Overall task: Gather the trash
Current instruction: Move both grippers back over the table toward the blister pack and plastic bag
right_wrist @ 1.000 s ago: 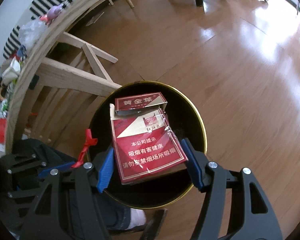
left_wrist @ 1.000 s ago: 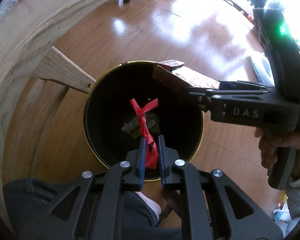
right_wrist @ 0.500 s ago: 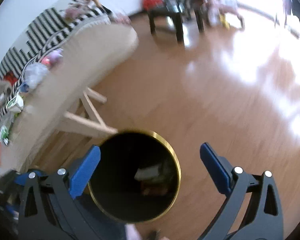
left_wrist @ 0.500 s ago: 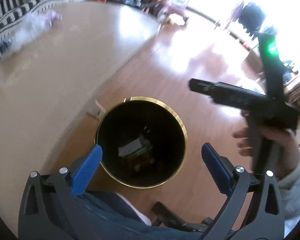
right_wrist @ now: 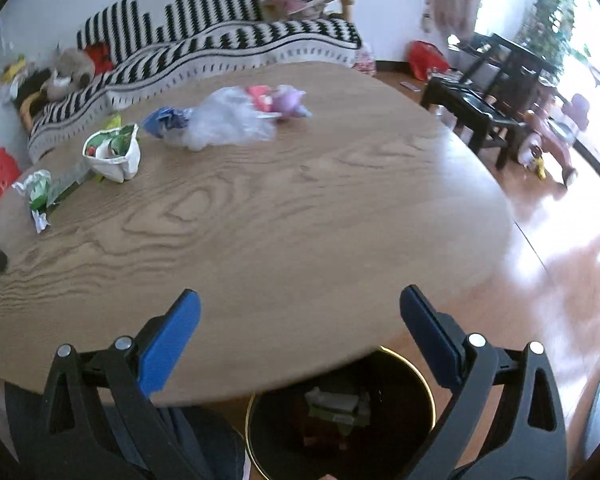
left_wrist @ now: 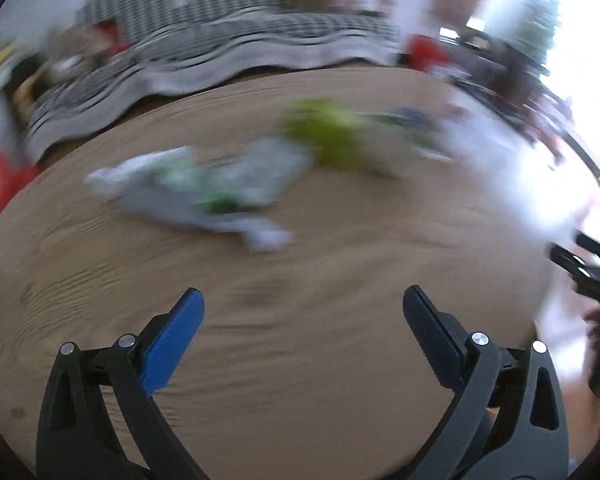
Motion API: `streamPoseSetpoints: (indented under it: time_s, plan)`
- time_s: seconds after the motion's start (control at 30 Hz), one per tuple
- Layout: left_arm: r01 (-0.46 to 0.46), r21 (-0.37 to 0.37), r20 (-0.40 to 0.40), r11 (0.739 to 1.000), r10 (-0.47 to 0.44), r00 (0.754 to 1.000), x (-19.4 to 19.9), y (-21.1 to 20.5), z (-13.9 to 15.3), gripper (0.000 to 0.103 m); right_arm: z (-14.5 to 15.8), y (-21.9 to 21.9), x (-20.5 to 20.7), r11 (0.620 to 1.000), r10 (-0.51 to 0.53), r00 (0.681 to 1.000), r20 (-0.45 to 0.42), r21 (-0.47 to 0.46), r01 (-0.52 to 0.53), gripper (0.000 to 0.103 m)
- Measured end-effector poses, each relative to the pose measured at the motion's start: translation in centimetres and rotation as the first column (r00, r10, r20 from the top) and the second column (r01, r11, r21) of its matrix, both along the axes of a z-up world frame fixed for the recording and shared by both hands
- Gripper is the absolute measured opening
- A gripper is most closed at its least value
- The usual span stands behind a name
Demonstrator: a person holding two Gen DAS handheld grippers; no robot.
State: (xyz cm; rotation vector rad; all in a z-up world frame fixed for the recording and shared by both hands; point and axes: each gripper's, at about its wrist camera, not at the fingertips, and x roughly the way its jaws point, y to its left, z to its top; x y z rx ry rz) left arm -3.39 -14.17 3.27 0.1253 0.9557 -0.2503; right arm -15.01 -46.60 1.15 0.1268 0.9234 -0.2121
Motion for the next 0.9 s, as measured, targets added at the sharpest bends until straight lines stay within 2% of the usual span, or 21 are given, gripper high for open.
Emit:
streamPoseSetpoints:
  time_s: [0.13, 0.2, 0.33, 0.47, 0.6, 0.9]
  plan:
    - [-0.152, -0.001, -0.012, 0.988, 0.152, 0.988, 3.2, 4.6, -0.5, 0.097, -1.0, 1.7, 2.5, 0.999, 0.038, 0.998, -0.042, -0.022, -0.039, 0.096]
    - [-0.184, -0.005, -0.016, 0.983, 0.184, 0.983, 5.2, 5.7, -0.6, 0.097, -1.4, 2.2, 3.1, 0.999, 0.046, 0.998, -0.051, -0.016, -0.047, 0.096]
    - [-0.184, -0.050, -0.028, 0.982, 0.183, 0.983, 8.0, 5.3, -0.2, 0.097, -2.1, 2.7, 4.0, 0.998, 0.054, 0.997, -0.060, -0.010, -0.055, 0.096]
    - [-0.191, -0.051, -0.046, 0.980, 0.189, 0.981, 10.8, 4.1, -1.1, 0.097, -2.1, 2.6, 4.6, 0.999, 0.050, 0.997, -0.059, -0.003, -0.050, 0.096]
    - [-0.204, -0.028, -0.060, 0.979, 0.202, 0.978, 11.6, 4.5, -2.0, 0.097, -2.2, 2.5, 5.0, 0.999, 0.051, 0.997, -0.057, -0.003, -0.051, 0.096]
    - [-0.267, -0.022, -0.072, 0.963, 0.265, 0.962, 10.6, 9.3, -2.2, 0.097, -2.4, 2.6, 5.1, 0.999, 0.054, 0.998, -0.031, -0.008, -0.054, 0.096]
